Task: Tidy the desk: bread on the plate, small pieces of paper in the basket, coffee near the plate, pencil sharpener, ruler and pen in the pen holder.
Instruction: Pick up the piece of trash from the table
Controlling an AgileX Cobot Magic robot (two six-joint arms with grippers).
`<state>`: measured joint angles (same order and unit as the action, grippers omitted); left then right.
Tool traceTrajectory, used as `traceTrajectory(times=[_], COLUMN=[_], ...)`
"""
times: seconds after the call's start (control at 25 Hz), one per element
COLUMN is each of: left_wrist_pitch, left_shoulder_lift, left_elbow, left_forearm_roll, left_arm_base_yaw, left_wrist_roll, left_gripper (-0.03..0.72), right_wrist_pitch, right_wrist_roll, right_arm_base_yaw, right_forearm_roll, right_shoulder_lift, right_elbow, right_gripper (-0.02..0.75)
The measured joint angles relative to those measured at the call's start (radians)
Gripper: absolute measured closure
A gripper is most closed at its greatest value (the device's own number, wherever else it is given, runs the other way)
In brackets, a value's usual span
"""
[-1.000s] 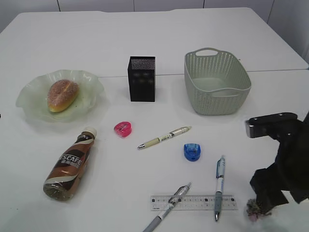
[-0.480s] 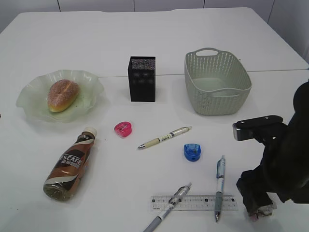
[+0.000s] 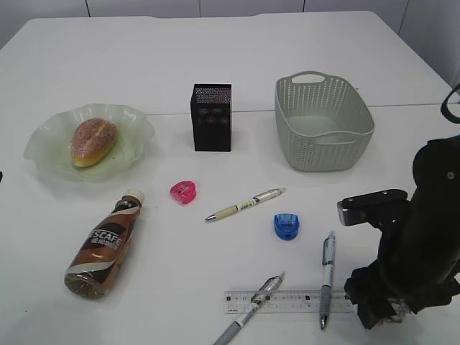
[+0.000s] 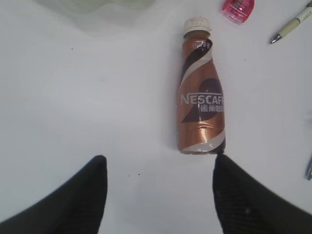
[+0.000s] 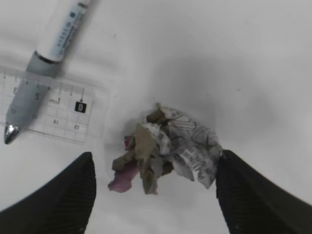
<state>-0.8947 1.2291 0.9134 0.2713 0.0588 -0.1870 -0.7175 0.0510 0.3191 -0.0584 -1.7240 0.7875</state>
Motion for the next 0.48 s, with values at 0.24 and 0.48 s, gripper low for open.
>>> traceTrajectory(times=[0.24,0.48], left_wrist_pitch=[0.000,0.002], left_shoulder_lift=[0.000,0.000], left_elbow=[0.000,0.000], left_forearm_roll=[0.000,0.000], left_arm_base_yaw=[0.000,0.000], left_wrist_roll=[0.000,0.000], left_gripper=[0.191,0.191], right_wrist_pitch=[0.008,0.012], right_wrist_roll=[0.000,0.000], right_arm_base_yaw=[0.000,0.000], right_forearm_roll=[0.004,0.008], right_shoulder_lift=[-0.020,-0.027], right_elbow=[0.000,0.000], right_gripper=[0.204,0.391])
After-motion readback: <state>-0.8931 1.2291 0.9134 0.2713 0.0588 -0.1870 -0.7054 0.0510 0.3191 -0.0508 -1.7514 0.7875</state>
